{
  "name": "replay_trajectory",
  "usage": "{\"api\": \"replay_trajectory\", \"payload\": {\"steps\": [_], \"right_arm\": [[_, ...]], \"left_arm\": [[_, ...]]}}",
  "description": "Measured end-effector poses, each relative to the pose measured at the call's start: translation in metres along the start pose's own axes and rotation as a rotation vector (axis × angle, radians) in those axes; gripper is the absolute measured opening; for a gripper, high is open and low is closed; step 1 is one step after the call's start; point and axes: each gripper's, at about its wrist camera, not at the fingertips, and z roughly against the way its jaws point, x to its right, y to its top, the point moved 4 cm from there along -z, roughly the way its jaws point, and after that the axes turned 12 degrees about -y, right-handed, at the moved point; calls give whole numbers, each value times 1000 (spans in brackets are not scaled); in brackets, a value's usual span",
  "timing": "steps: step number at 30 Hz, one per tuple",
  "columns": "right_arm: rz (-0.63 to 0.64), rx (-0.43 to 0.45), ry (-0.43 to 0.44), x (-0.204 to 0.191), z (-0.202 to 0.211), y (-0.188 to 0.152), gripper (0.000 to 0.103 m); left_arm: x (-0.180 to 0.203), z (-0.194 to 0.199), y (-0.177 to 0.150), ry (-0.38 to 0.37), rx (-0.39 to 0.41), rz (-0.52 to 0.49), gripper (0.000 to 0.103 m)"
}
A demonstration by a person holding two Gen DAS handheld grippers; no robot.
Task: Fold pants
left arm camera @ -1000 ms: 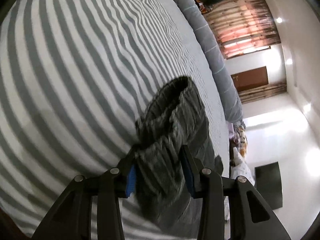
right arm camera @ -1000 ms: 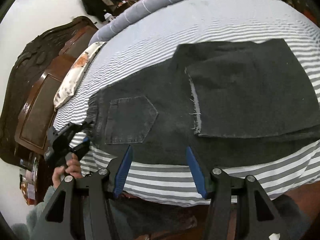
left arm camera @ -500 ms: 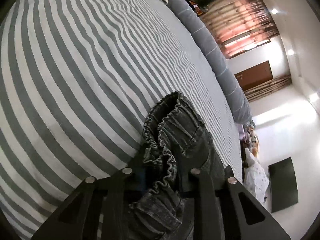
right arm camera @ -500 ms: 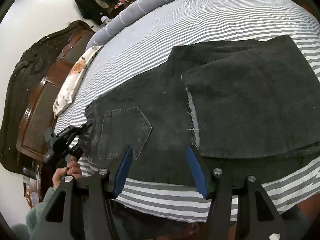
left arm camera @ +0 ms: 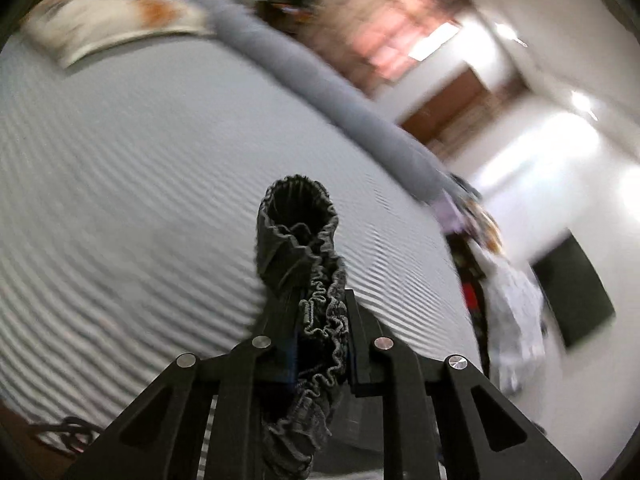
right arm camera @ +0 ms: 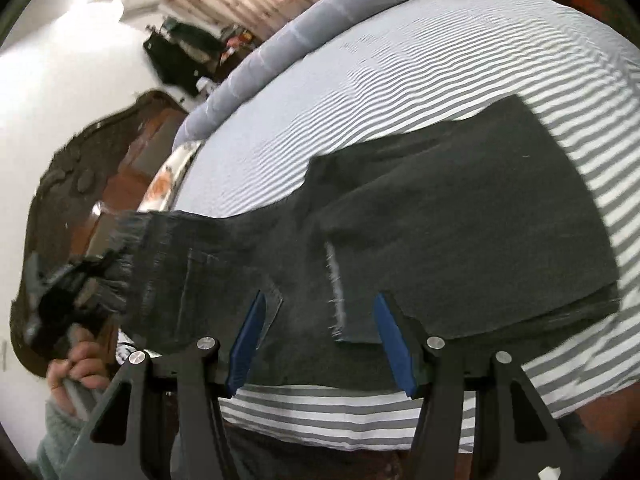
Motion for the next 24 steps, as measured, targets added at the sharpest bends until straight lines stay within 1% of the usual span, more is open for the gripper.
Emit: {"api": "replay_trajectory", "payload": {"steps": [2, 4, 7, 8, 10, 13, 15, 17, 20, 24], "right_arm": [[-30, 18, 5, 16, 9, 4, 55], [-67, 30, 8, 33, 17, 6, 55], [-123, 54, 20, 61, 32, 8, 55], [-137, 64, 19, 70, 38, 9, 55], [-158, 82, 15, 87, 48, 11, 55], [-192, 109, -5, 118, 61, 15, 55], [-219, 123, -22, 140, 69, 17, 55], [-254, 132, -32, 163, 73, 16, 55], [-318, 132, -43, 195, 73, 13, 55], [-365, 122, -53, 222, 68, 8, 55]], "left_arm": [[40, -15, -6, -47, -38, -55, 18], [82, -38, -15, -119, -86, -84, 18], [123, -73, -32, -166, -143, -103, 18], [138, -90, -43, -181, -171, -102, 18], [158, -116, -60, -189, -212, -105, 18], [182, -159, -93, -180, -274, -125, 18], [192, -188, -117, -160, -320, -139, 18], [200, -208, -138, -138, -353, -167, 18], [203, -238, -164, -80, -379, -222, 18], [197, -271, -187, -22, -420, -259, 19]]}}
